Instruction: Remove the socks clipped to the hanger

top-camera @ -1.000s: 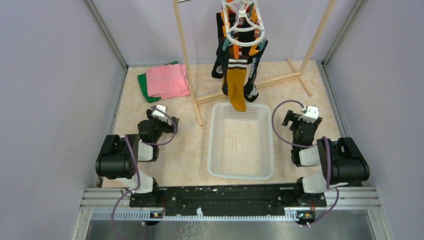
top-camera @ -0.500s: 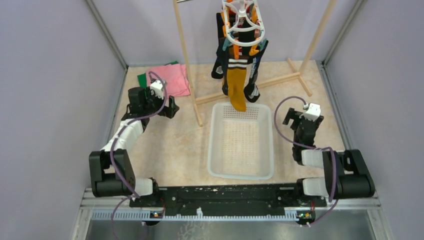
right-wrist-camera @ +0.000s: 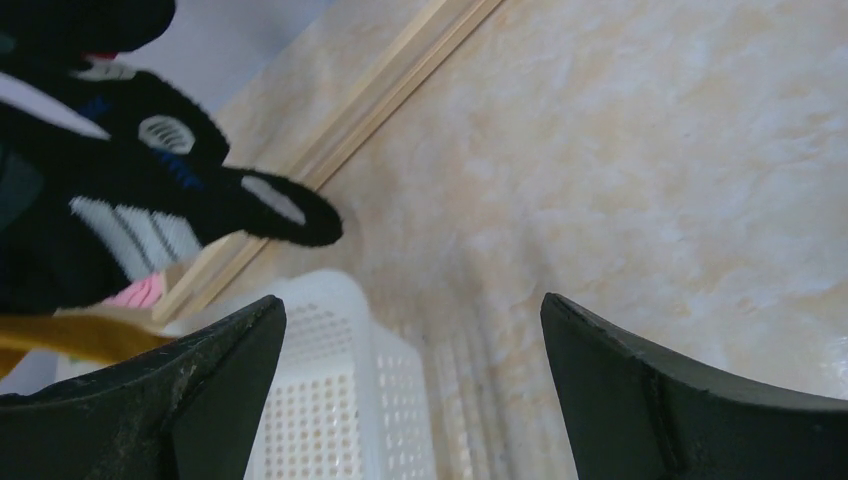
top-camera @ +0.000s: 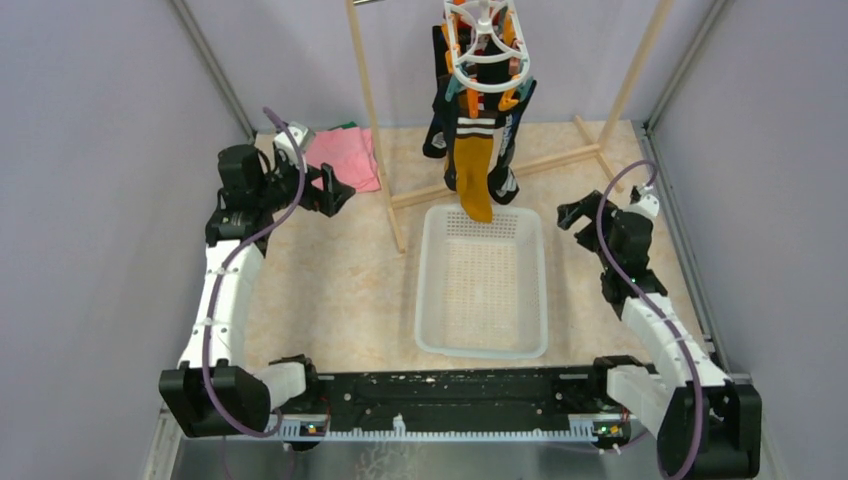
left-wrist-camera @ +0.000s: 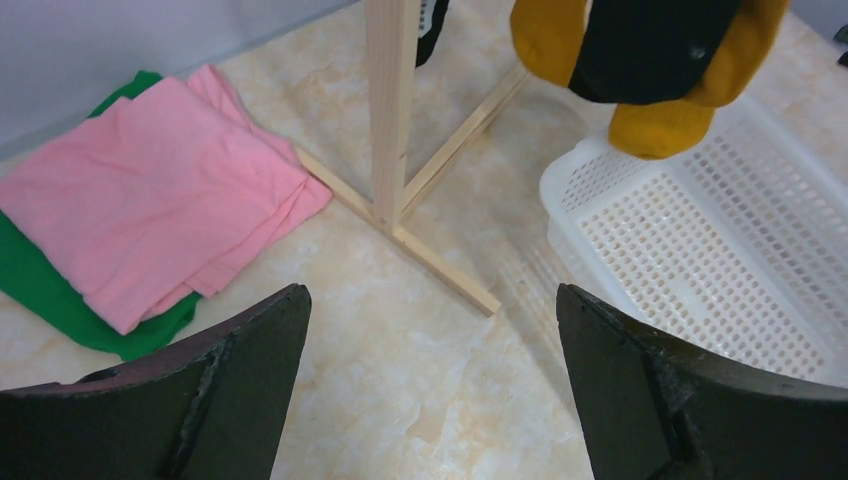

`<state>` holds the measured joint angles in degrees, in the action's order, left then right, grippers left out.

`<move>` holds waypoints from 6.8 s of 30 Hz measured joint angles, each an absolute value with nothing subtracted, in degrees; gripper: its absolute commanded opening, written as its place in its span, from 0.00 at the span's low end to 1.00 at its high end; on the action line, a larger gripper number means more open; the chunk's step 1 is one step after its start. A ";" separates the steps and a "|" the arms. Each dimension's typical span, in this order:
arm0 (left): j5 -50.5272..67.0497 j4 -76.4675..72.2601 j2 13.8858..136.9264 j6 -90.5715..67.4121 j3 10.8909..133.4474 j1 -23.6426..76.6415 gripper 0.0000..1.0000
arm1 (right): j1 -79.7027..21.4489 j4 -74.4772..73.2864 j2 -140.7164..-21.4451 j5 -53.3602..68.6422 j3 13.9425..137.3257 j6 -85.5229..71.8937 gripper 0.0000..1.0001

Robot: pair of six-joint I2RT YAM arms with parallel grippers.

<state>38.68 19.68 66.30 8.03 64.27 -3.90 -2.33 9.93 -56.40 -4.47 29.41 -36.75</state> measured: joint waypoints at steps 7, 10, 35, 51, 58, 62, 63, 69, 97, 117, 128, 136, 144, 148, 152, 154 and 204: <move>42.94 29.21 71.40 10.48 73.97 -3.90 0.99 | -10.59 3.01 -46.72 0.03 32.01 -32.58 0.94; 43.57 33.76 74.83 11.79 76.31 -3.90 0.98 | -20.53 2.48 -45.23 -1.10 36.51 -28.51 0.91; 53.25 42.30 79.07 7.46 85.76 8.86 0.91 | -30.39 12.03 -74.02 13.39 60.55 -9.74 0.43; 54.61 38.61 82.02 2.39 87.39 10.66 0.89 | -22.63 11.62 -70.48 13.56 57.74 -11.60 0.73; 54.61 38.13 82.02 1.65 87.39 11.22 0.89 | -22.76 12.38 -75.37 18.72 58.30 -12.12 0.69; 54.33 38.11 82.02 1.67 87.39 11.46 0.88 | -22.76 13.91 -77.32 21.17 58.30 -13.34 0.59; 54.17 38.11 82.02 1.67 87.39 11.62 0.88 | -22.76 14.46 -77.89 21.76 58.52 -13.74 0.54; 53.49 38.04 82.04 1.69 87.39 12.60 0.88 | -23.79 17.45 -80.27 24.12 59.86 -15.75 0.04; 63.66 27.29 86.54 -7.49 89.45 14.20 0.81 | -36.03 17.47 -72.01 26.02 57.87 -19.79 0.00; 65.56 20.99 86.65 -11.20 87.09 16.82 0.10 | -36.60 14.44 -72.10 27.11 60.69 -23.38 0.24; 64.90 20.99 86.74 -10.61 87.09 16.99 0.00 | -34.46 8.45 -71.77 22.02 65.58 -22.17 0.64; 65.14 21.02 86.74 -11.11 87.07 17.17 0.00 | -27.05 10.20 -76.03 27.62 78.02 -24.67 0.64; 66.11 21.12 85.27 -12.10 86.56 17.30 0.00 | -26.83 11.33 -83.81 34.06 83.46 -27.99 0.64; 66.74 21.10 84.18 -12.38 86.56 17.30 0.00 | -26.83 12.27 -86.65 35.68 84.33 -30.41 0.65; 67.13 21.10 83.35 -12.56 86.56 17.30 0.00 | -26.83 14.09 -88.79 36.62 85.89 -32.88 0.66; 67.26 21.08 83.09 -12.62 86.56 17.30 0.00 | -26.83 15.55 -89.47 36.95 86.48 -34.35 0.67; 72.29 17.52 78.26 -20.93 87.39 17.41 0.00 | -24.95 27.03 -72.23 32.84 67.13 -47.81 0.98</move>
<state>72.29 17.52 78.26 -20.93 87.39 17.41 -24.95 27.03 -72.23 32.84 67.13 -47.81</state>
